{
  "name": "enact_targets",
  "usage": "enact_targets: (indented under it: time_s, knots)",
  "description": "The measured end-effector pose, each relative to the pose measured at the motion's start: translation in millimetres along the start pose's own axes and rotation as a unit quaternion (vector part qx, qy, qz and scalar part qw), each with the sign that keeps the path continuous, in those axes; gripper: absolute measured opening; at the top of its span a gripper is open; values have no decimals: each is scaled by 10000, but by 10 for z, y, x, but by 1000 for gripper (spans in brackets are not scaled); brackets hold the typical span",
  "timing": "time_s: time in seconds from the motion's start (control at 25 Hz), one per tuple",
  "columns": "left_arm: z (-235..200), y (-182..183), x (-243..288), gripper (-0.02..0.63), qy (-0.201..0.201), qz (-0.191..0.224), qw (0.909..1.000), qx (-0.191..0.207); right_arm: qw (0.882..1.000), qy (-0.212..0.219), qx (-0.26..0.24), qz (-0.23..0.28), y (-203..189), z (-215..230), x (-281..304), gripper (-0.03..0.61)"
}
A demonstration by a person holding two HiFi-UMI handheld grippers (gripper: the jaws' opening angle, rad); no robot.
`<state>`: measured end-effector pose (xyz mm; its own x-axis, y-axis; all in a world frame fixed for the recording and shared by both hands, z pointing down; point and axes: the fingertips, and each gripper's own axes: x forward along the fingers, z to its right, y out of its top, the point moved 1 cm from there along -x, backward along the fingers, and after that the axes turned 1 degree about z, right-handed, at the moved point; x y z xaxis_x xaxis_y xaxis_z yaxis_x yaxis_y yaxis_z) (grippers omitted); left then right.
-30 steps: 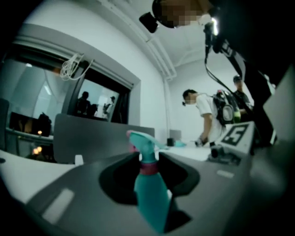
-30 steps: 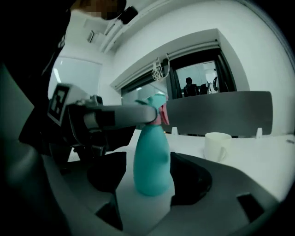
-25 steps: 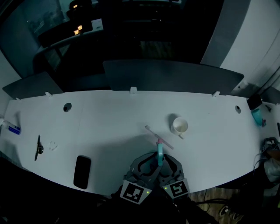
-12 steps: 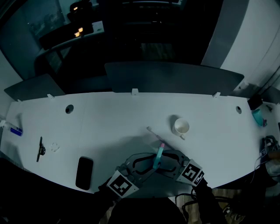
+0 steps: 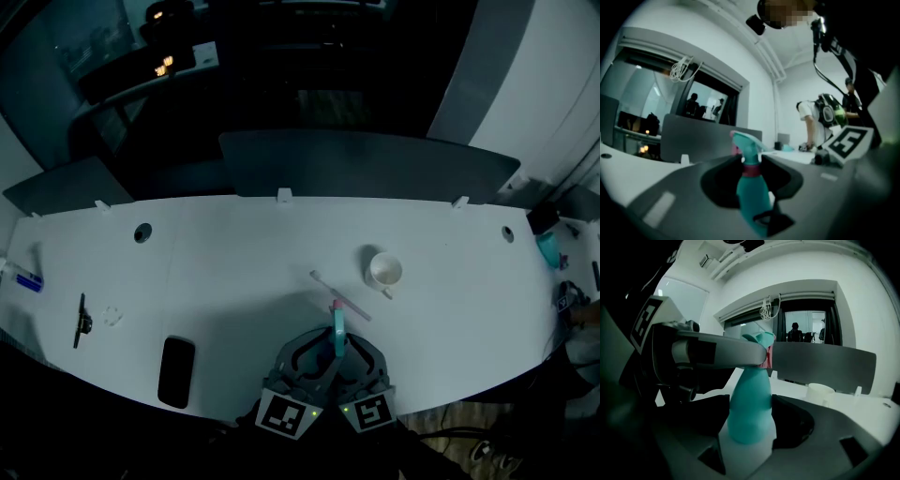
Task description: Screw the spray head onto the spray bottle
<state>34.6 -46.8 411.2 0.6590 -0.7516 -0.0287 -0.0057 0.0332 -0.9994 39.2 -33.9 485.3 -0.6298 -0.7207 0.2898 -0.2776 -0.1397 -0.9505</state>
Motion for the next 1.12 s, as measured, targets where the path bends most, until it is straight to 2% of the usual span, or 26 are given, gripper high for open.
enact_targets:
  time_s: [0.08, 0.16, 0.24, 0.32, 0.4, 0.44, 0.48, 0.56, 0.64, 0.76, 0.92, 1.0, 1.12]
  knots:
    - [22, 9, -24, 129, -251, 31, 9997, 51, 9985, 493, 24, 228, 6, 4, -22, 287]
    - [61, 38, -48, 129, -749, 135, 9969, 208, 9906, 1296, -90, 422, 0, 2, -50, 287]
    - [110, 51, -83, 129, -1339, 202, 9904, 258, 9735, 2216, -421, 384, -69, 2, -81, 287]
    - [156, 33, -111, 129, -1834, 128, 9828, 174, 9505, 3017, -741, 95, -169, 13, -106, 287]
    - [162, 18, -117, 129, -2098, 6, 9775, 209, 9362, 3436, -734, -130, -158, 13, -88, 287]
    - [148, 5, -114, 129, -2102, -69, 9774, 228, 9361, 3441, -702, -198, -130, 18, -75, 288]
    - [126, -7, -107, 130, -2018, -128, 9790, 253, 9420, 3287, -639, -214, -94, 39, -74, 288]
    - [58, -19, -78, 130, -1582, -176, 9866, 360, 9665, 2554, -242, -14, 5, 147, -111, 288]
    - [-42, -28, -34, 130, -901, -162, 9952, 358, 9854, 1653, 348, 213, 43, 235, -177, 288]
    - [-89, -29, 40, 129, -142, -134, 9994, 289, 9957, 732, 546, 129, -46, 136, -181, 288]
    - [-68, 12, 91, 129, 212, 24, 9995, 241, 9989, -23, 462, 23, -38, 43, 0, 287]
    - [-105, 6, 74, 129, 222, 58, 9997, 68, 9994, -70, 325, 18, -23, 69, 61, 279]
    - [-115, 11, 57, 129, -186, 85, 9998, 55, 9978, 608, 200, 166, -24, 92, 69, 262]
